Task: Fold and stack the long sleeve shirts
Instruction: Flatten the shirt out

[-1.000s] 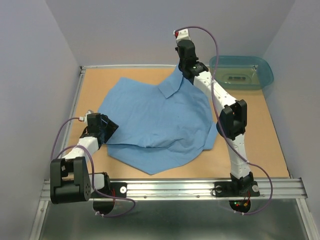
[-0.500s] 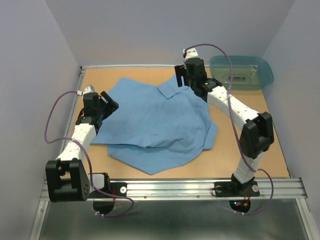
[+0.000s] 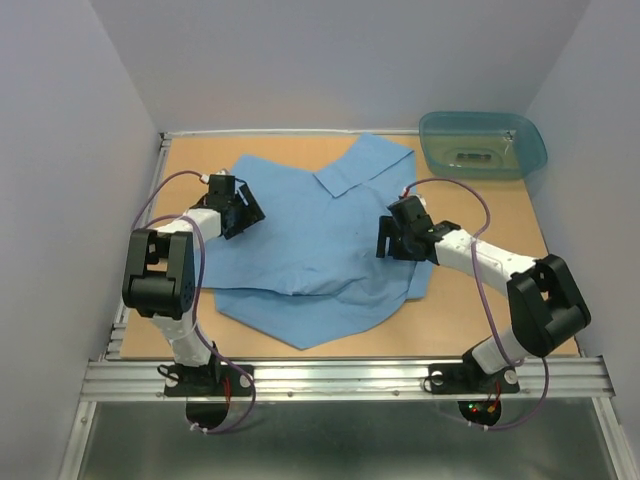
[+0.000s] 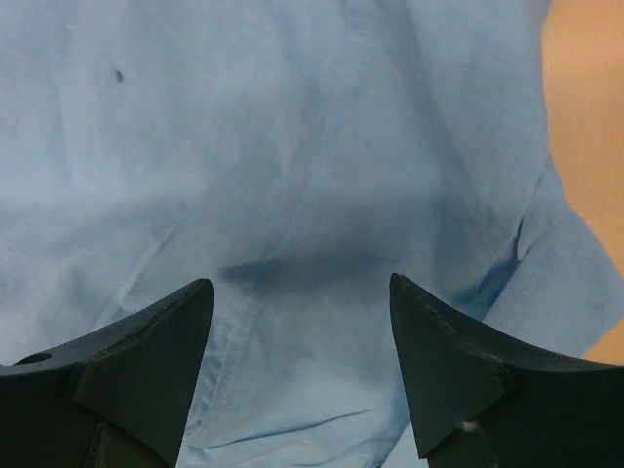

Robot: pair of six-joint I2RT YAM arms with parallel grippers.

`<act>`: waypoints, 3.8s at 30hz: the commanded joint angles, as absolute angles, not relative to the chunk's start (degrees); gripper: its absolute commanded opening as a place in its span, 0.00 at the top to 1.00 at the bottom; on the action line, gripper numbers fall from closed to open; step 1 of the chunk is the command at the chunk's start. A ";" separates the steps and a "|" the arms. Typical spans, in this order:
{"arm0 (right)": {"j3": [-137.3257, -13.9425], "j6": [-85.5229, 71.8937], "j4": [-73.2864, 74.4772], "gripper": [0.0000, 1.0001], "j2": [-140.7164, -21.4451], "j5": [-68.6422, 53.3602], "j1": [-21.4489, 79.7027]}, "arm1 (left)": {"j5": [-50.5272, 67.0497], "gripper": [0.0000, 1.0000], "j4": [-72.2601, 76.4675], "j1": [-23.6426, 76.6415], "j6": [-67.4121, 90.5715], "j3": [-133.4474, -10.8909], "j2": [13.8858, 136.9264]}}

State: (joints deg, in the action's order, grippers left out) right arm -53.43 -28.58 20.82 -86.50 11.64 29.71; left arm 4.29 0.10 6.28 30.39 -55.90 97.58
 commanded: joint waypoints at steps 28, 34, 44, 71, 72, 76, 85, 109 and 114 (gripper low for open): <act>-70.23 -3.17 14.85 0.23 -88.25 6.60 33.90 | -4.38 0.17 -3.58 6.33 29.01 -66.45 89.04; -67.33 -0.53 14.94 0.27 -87.70 -1.56 52.79 | -8.17 0.16 -7.82 5.28 28.04 -57.14 77.89; -72.15 5.18 17.93 0.32 -101.41 -4.31 64.33 | -10.46 0.10 -11.86 2.73 27.07 -48.78 68.30; -82.15 10.45 24.69 0.99 -97.58 9.06 68.73 | -11.16 0.12 -10.55 2.46 27.24 -45.44 65.74; -83.92 10.46 25.83 0.99 -96.25 7.49 68.64 | -10.99 0.12 -10.29 2.46 27.16 -45.70 66.18; -89.38 10.02 29.97 0.99 -91.24 0.98 68.64 | -10.20 0.12 -9.23 2.46 27.33 -47.02 69.42; -83.86 6.16 30.41 0.99 -82.89 -4.48 67.86 | -9.05 0.12 -6.86 2.46 27.60 -48.34 74.62; -61.18 -17.13 29.80 0.29 -83.49 8.34 42.37 | -6.33 0.12 -4.57 2.46 27.42 -48.51 84.20; -57.14 -21.53 27.86 0.31 -87.44 10.19 37.54 | -4.58 0.12 -3.96 2.46 27.86 -48.52 87.18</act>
